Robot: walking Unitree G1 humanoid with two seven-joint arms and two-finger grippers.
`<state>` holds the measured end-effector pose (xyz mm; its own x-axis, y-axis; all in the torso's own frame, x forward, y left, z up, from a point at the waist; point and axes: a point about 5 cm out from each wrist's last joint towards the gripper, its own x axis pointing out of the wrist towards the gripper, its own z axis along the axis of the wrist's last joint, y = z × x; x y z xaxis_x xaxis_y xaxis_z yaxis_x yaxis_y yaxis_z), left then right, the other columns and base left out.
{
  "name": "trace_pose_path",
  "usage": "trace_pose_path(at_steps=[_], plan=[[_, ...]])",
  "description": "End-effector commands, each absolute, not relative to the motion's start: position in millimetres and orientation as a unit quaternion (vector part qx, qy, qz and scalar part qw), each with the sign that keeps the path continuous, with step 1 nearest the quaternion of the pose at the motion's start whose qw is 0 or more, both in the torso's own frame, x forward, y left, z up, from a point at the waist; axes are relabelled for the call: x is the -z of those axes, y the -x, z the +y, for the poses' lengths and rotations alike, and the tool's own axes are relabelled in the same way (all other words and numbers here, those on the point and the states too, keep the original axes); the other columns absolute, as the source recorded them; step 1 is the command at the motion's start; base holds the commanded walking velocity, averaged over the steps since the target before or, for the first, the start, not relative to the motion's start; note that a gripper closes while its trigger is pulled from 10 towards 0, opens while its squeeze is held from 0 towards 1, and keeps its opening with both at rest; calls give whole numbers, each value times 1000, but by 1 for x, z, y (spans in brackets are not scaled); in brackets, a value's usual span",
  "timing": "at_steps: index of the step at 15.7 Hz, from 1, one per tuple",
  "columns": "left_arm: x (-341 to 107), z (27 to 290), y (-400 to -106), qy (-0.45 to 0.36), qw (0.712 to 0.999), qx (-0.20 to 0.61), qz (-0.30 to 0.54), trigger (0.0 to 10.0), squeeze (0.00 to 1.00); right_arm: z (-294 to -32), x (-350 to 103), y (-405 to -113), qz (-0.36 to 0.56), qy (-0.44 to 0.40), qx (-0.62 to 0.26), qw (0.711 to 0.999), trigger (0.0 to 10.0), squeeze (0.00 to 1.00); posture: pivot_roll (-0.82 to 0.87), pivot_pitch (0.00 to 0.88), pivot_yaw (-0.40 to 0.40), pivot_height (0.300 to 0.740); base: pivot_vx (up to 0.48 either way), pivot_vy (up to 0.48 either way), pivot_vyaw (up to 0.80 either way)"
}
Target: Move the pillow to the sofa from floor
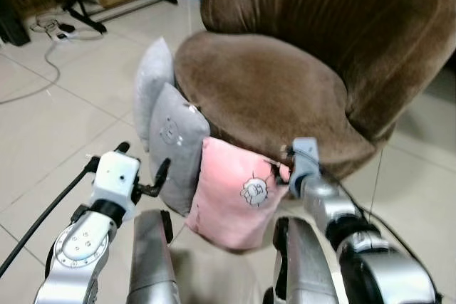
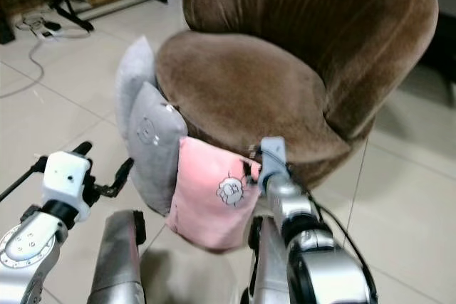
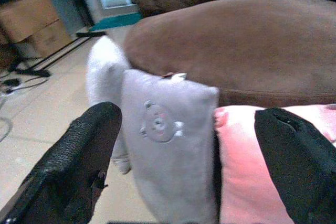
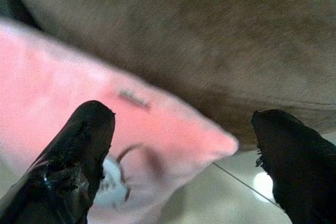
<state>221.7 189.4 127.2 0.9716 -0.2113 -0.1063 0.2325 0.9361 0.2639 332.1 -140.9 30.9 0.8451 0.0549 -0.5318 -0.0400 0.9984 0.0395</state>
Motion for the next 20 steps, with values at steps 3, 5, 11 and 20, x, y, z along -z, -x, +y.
trace_pose_path(at_steps=[3, 5, 11, 20], plan=[[-145, 186, -216, -141, 979, 142, 26, 10000, 0, -145, -42, -340, 238, -108, -14, 965, 10000, 1000, 129, 162, -34, 495, 0, 0, 0], [-148, 186, -215, -141, 979, 147, 24, 10000, 0, -145, -44, -342, 231, -121, -14, 965, 10000, 1000, 129, 165, -31, 495, 0, 0, 0], [-163, 186, -192, -141, 971, 189, 40, 10000, 0, -146, -47, -345, 216, -141, 28, 966, 10000, 1000, 156, 233, 1, 495, 0, 0, 0], [-176, 199, -143, -143, 969, 175, 97, 10000, 0, -139, -31, -335, 254, -300, 128, 911, 10000, 0, 292, 265, -6, 495, 0, 0, 0]])
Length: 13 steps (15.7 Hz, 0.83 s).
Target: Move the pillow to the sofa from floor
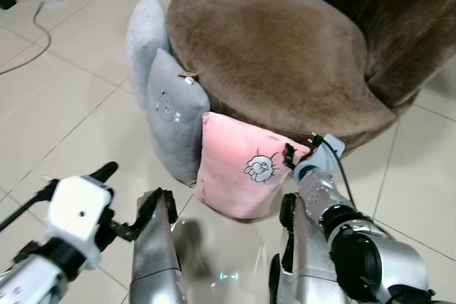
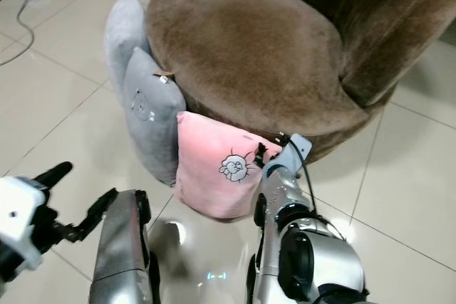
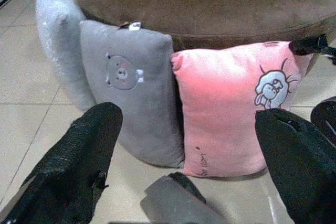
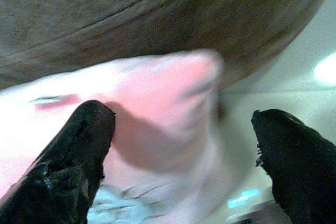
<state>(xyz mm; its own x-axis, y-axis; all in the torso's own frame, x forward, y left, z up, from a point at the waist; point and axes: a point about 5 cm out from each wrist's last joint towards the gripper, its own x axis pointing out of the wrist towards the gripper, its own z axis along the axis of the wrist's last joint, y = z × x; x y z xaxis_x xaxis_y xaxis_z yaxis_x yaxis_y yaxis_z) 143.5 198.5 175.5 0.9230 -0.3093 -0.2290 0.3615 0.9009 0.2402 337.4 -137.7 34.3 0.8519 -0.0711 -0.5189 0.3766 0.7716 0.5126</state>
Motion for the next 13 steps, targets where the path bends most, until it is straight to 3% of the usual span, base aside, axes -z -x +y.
trace_pose_path(at_steps=[1, 3, 6, 8, 10, 11, 12, 13], plan=[[-179, 200, -138, -144, 969, 174, 99, 10000, 0, -131, -33, -336, 235, -379, 119, 887, 10000, 0, 301, 268, -3, 495, 0, 0, 0], [-182, 202, -132, -146, 969, 171, 104, 10000, 0, -127, -37, -339, 206, -444, 117, 864, 10000, 0, 309, 269, 3, 495, 0, 0, 0], [-186, 204, -127, -144, 969, 166, 110, 10000, 0, -125, -47, -346, 170, -479, 119, 853, 10000, 0, 309, 267, 11, 495, 0, 0, 0], [-186, 204, -126, -143, 969, 166, 112, 10000, 0, -121, -50, -347, 171, -462, 117, 862, 10000, 0, 306, 268, 9, 495, 0, 0, 0], [-184, 203, -123, -143, 968, 167, 118, 10000, 0, -107, -48, -345, 207, -381, 102, 895, 10000, 0, 303, 269, 2, 495, 0, 0, 0], [-184, 203, -121, -142, 968, 166, 121, 10000, 0, -100, -41, -339, 236, -345, 107, 902, 8157, 0, 300, 269, -4, 495, 0, 0, 0], [-184, 203, -121, -140, 968, 166, 122, 10000, 0, -99, -38, -338, 242, -341, 111, 902, 8157, 0, 300, 269, -4, 495, 0, 0, 0], [-183, 202, -120, -137, 969, 166, 124, 10000, 0, -94, -33, -333, 257, -336, 113, 899, 0, 0, 301, 270, -7, 495, 0, 0, 0]])
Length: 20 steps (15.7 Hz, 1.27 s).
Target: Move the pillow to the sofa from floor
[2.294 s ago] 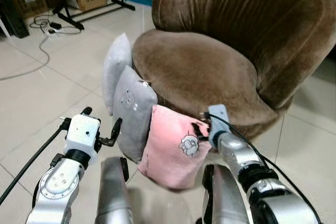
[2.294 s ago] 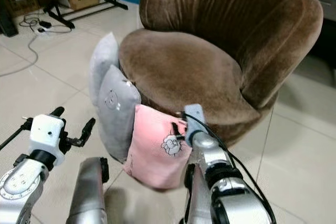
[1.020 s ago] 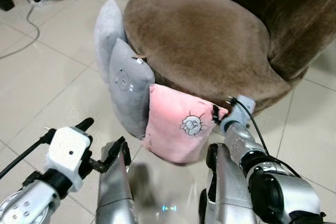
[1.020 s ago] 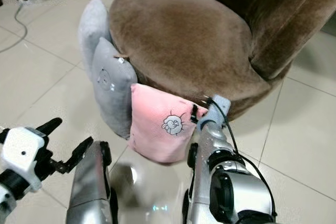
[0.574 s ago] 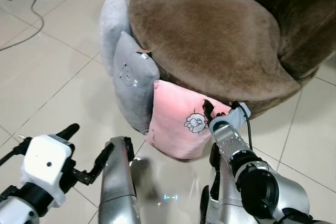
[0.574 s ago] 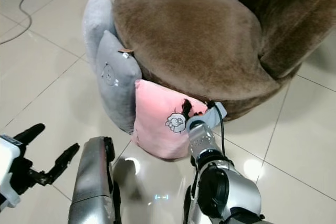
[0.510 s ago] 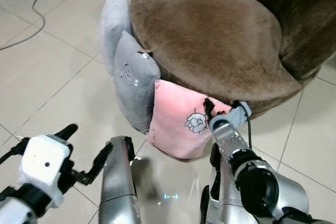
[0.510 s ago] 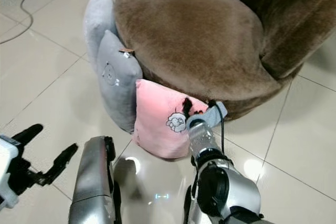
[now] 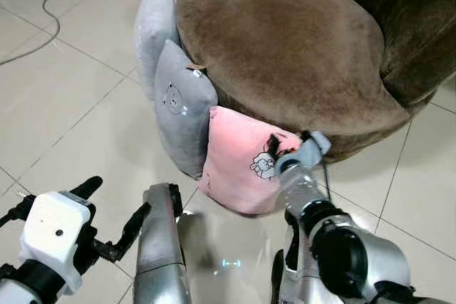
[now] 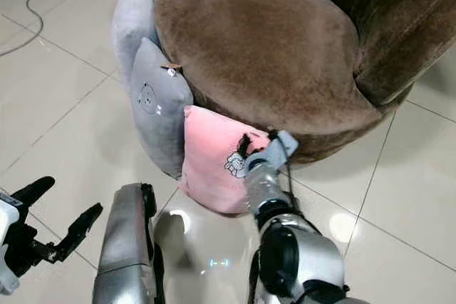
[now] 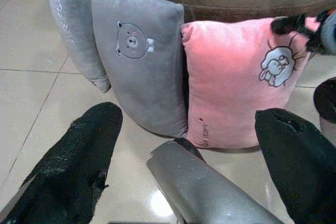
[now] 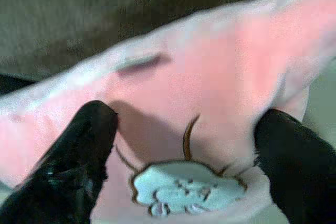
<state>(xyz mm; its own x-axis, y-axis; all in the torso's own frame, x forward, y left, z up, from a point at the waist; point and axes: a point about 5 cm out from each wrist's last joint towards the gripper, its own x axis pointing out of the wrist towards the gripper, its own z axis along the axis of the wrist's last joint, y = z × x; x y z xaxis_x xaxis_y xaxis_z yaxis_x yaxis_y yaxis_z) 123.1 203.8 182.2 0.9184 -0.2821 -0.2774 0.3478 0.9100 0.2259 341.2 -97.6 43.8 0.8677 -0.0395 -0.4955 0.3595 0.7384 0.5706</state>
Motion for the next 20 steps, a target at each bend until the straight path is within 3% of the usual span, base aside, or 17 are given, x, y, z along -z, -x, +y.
trace_pose_path(at_steps=[1, 20], plan=[[-183, 202, -119, -136, 969, 167, 125, 10000, 0, -92, -33, -332, 259, -339, 109, 898, 0, 0, 301, 270, -9, 495, 0, 0, 0], [-178, 203, -110, -126, 966, 174, 145, 10000, 0, -79, -39, -336, 259, -318, 72, 909, 0, 0, 287, 269, -13, 495, 0, 0, 0]])
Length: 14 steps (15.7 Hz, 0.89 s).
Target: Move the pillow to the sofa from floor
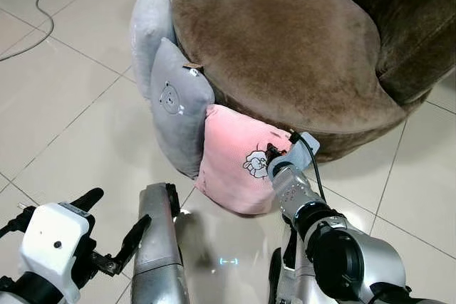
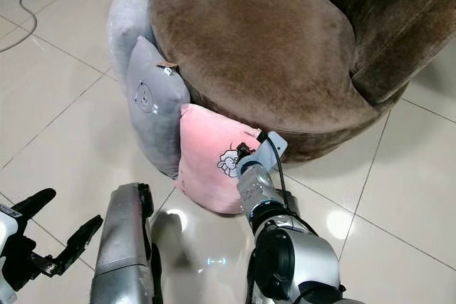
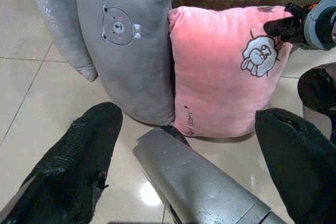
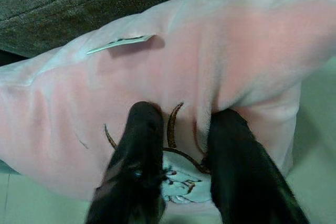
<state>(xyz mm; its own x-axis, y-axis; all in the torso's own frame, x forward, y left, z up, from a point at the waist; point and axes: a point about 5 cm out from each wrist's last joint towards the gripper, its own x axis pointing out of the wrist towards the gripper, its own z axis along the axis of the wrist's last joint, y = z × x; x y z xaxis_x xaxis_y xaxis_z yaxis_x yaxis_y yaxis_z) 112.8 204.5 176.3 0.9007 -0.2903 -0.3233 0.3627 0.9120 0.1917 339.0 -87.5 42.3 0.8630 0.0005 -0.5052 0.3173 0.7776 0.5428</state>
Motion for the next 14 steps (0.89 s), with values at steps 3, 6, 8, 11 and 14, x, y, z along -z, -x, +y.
trace_pose_path(at_steps=[3, 6, 8, 11, 14], plan=[[-175, 202, -106, -118, 963, 182, 160, 10000, 0, -79, -40, -336, 259, -316, 71, 910, 0, 0, 287, 268, -14, 495, 0, 0, 0], [-162, 203, -84, -77, 938, 229, 248, 10000, 0, -79, -40, -336, 259, -312, 68, 912, 0, 0, 283, 264, -14, 495, 0, 0, 0], [-162, 206, -80, -75, 935, 231, 258, 10000, 0, -80, -40, -336, 258, -311, 67, 912, 0, 0, 284, 260, -16, 495, 0, 0, 0], [-161, 209, -82, -80, 938, 222, 255, 10000, 0, -81, -40, -337, 257, -301, 60, 916, 0, 0, 281, 253, -23, 495, 0, 0, 0], [-158, 208, -82, -76, 940, 217, 253, 10000, 0, -82, -42, -338, 243, -296, 40, 923, 0, 0, 274, 233, -37, 495, 0, 0, 0]])
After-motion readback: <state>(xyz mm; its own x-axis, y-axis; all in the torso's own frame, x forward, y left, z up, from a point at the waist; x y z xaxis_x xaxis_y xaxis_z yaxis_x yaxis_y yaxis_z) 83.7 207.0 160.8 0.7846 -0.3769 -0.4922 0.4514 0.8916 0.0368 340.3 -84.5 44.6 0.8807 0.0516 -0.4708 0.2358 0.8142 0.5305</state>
